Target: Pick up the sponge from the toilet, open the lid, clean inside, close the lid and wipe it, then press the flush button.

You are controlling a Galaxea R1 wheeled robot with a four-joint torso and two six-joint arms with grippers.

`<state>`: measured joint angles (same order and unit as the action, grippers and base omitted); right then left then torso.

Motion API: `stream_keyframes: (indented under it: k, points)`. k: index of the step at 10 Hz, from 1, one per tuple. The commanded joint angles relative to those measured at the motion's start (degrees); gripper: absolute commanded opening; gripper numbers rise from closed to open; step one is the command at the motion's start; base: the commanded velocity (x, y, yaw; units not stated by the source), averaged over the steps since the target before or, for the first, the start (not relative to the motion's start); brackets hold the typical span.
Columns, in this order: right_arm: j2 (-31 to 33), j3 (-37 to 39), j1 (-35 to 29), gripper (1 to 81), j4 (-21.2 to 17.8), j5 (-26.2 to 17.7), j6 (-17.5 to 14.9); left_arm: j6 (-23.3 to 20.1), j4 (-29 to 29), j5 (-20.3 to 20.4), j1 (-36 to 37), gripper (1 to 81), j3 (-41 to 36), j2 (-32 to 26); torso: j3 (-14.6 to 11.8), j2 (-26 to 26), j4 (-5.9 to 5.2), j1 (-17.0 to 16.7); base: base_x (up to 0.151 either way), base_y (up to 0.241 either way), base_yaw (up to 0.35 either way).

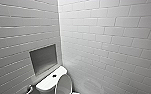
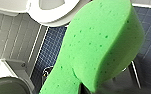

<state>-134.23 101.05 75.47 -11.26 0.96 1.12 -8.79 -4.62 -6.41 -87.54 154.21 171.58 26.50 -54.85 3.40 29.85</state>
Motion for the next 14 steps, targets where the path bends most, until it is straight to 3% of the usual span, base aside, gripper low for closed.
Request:
stream_keyframes:
  k: [1, 2, 3, 4, 5, 6, 8, 9, 10, 14]
  points:
    - [7.5, -7.2, -8.4, 1.0, -2.4, -3.0, 1.8, -0.2, -0.1, -3.7, 2.1, 81.1, 0.0, 0.2, 0.0, -5.5, 0.00, 3.5, 0.000, 0.000, 0.000]
    - [8.3, -8.8, -9.7, 1.0, -2.4, -3.0, 2.0, -0.3, -0.1, -3.7, 2.0, 81.1, 0.0, 0.3, 0.0, -7.6, -5.49, 4.9, 0.000, 0.000, 0.000]
    - [8.8, -9.7, -11.2, 1.0, -2.4, -3.6, 2.5, -0.2, -0.2, -3.7, 2.0, 81.1, 0.0, 0.3, 0.0, -9.2, -5.78, 5.9, 0.000, 0.000, 0.000]
    - [9.0, -10.4, -12.9, 1.0, -2.4, -5.2, 2.7, -0.2, -0.1, -4.0, 1.9, 81.1, 0.0, 0.3, 1.7, -4.9, -6.71, 3.1, 0.000, 0.000, 0.000]
    - [8.8, -11.4, -15.5, 1.0, -2.3, -6.2, 2.9, -0.2, -0.1, -4.0, 1.8, 81.1, 0.0, 0.4, 2.4, -5.5, -7.80, 3.4, 0.000, 0.000, 0.000]
    - [8.4, -11.9, -18.6, 1.0, -2.6, -8.5, 3.2, -0.2, -0.1, -4.0, 1.8, 81.1, 0.0, 0.4, 0.6, -5.9, -4.02, 3.6, 0.000, 0.000, 0.000]
    - [6.9, -9.2, -24.7, 1.0, -3.5, -13.5, 4.3, -0.2, 0.0, -4.1, 1.3, 81.1, 0.0, 0.4, 1.0, -6.2, -6.62, 3.9, 0.000, 0.000, 0.000]
    - [6.2, -7.4, -27.3, 1.0, -3.4, -15.5, 5.0, -0.2, 0.1, -3.7, 0.7, 81.1, 0.0, 0.3, 1.0, -6.2, -6.93, 3.9, 0.000, 0.000, 0.000]
    - [5.8, -6.1, -29.4, 1.0, -3.5, -17.0, 5.8, -0.2, 0.2, -3.7, 0.1, 81.1, 0.1, 0.2, 5.4, -6.2, -6.88, 3.9, 0.000, 0.000, 0.000]
    - [4.2, -2.3, -34.2, 1.0, -3.4, -17.8, 6.9, -0.2, 0.7, -3.7, -0.3, 81.1, 0.0, 0.4, 11.3, -6.3, -6.88, 4.0, 0.000, 0.000, 0.000]
